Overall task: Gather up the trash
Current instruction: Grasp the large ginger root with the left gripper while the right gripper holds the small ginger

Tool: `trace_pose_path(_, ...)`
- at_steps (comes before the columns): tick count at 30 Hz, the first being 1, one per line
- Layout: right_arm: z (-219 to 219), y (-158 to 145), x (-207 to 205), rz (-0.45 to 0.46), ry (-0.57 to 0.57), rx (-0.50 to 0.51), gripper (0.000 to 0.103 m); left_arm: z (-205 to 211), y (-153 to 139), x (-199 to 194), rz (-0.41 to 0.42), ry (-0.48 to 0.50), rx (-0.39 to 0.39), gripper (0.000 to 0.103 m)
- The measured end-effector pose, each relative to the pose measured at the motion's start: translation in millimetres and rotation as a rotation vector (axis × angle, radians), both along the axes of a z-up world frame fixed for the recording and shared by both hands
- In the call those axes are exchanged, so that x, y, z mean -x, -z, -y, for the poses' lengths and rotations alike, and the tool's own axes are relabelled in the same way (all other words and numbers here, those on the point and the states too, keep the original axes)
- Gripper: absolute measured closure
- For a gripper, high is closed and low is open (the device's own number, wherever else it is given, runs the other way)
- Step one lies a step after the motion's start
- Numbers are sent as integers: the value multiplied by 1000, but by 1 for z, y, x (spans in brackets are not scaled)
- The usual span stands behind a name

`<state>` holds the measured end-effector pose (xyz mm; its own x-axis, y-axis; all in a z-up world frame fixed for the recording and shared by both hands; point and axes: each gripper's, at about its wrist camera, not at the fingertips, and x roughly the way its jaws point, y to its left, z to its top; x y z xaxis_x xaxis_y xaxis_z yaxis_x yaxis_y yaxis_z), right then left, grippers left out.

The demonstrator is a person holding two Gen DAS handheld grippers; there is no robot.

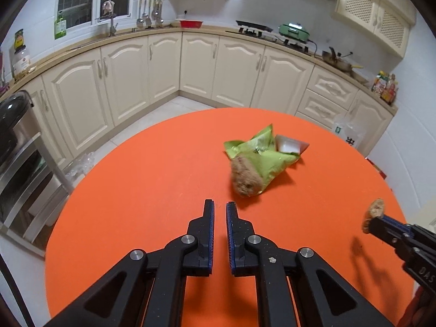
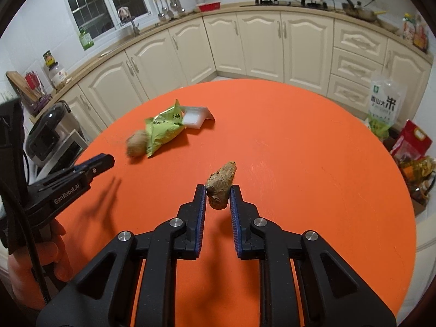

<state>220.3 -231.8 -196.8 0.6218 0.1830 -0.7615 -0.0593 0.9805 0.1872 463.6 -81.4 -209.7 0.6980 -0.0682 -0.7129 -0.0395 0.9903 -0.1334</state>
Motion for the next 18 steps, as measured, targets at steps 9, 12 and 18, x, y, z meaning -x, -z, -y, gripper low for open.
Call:
trace_pose_path(9,-3,5,13,-5,6,-4,87,18,1,0,3,5,-37,24)
trace_pose_path(12,-2,6,5,-3,5,4,87,25,10,-23,-24,0,-55,25)
trace_pose_path(18,0,13,-23,-11,-7,8,87,18,11,-71,-48,-12,-26,35)
